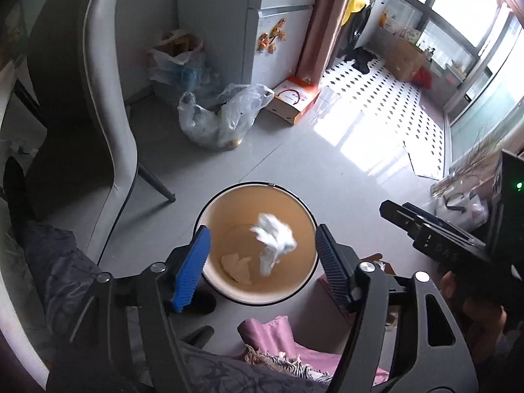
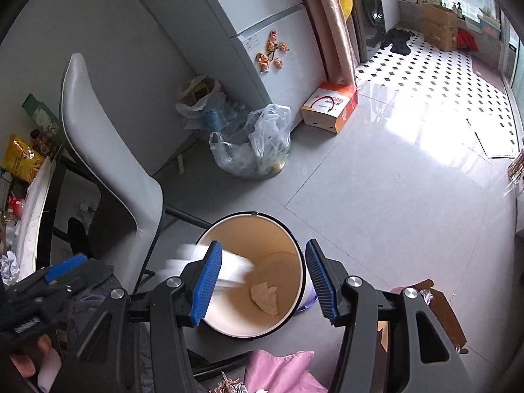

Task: Collect trash
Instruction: 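Open the left tool over the bin while the right tool releases the bag into it, then move both tools back to the table toward the crumpled paper ball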

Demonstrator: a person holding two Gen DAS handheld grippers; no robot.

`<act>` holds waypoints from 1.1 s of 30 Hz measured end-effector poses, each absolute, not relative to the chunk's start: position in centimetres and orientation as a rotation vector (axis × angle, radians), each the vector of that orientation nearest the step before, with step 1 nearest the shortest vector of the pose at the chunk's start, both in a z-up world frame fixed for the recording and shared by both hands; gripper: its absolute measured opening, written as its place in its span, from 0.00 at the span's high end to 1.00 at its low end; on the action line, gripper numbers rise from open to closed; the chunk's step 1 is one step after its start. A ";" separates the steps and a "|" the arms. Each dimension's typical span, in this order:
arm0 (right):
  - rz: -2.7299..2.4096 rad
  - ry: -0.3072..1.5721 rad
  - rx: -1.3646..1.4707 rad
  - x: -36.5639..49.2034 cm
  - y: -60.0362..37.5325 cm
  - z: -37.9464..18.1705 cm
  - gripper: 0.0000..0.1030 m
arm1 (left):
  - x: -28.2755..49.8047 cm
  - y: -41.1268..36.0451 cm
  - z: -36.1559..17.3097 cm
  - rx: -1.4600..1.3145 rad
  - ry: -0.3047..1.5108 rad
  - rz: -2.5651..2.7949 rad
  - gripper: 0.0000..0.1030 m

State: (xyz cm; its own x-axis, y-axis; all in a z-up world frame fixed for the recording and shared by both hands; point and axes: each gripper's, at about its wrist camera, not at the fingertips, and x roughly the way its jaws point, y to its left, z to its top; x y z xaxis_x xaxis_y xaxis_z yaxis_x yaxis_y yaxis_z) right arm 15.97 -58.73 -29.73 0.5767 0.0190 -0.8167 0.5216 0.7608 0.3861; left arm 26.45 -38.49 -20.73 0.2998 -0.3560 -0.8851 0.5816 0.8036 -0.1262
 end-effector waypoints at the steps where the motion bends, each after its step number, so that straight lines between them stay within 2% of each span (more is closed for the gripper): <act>1: -0.315 0.921 0.661 16.0 -58.6 -29.6 0.48 | 26.5 -38.0 -20.5 0.235 1.100 -0.612 0.33; 5: -0.284 0.901 0.650 16.3 -57.9 -28.5 0.48 | 26.7 -36.1 -18.4 0.181 1.078 -0.565 0.21; 7: -0.257 0.879 0.625 16.4 -57.2 -27.4 0.42 | 26.4 -35.0 -17.0 0.158 1.050 -0.541 0.17; 9: -0.240 0.841 0.592 16.3 -56.2 -25.9 0.30 | 26.0 -33.8 -15.5 0.133 1.010 -0.523 0.11; 13: -0.200 0.814 0.557 16.6 -54.5 -23.9 0.23 | 24.7 -31.0 -12.3 0.092 0.921 -0.484 0.08; 18: -0.171 0.746 0.538 16.8 -52.0 -20.7 0.07 | 23.8 -27.5 -9.6 0.046 0.846 -0.440 0.06; 33: -0.026 0.684 0.408 16.5 -41.3 -13.4 0.07 | 19.1 -13.1 -5.2 -0.154 0.692 -0.284 0.06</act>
State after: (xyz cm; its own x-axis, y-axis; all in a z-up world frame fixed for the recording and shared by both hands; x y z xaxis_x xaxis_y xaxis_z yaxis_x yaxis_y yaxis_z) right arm 16.53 -41.32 -13.35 0.7780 0.1095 -0.6187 0.1553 0.9207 0.3582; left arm 19.15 -13.08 -5.17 0.7334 -0.3081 -0.6060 0.2065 0.9503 -0.2331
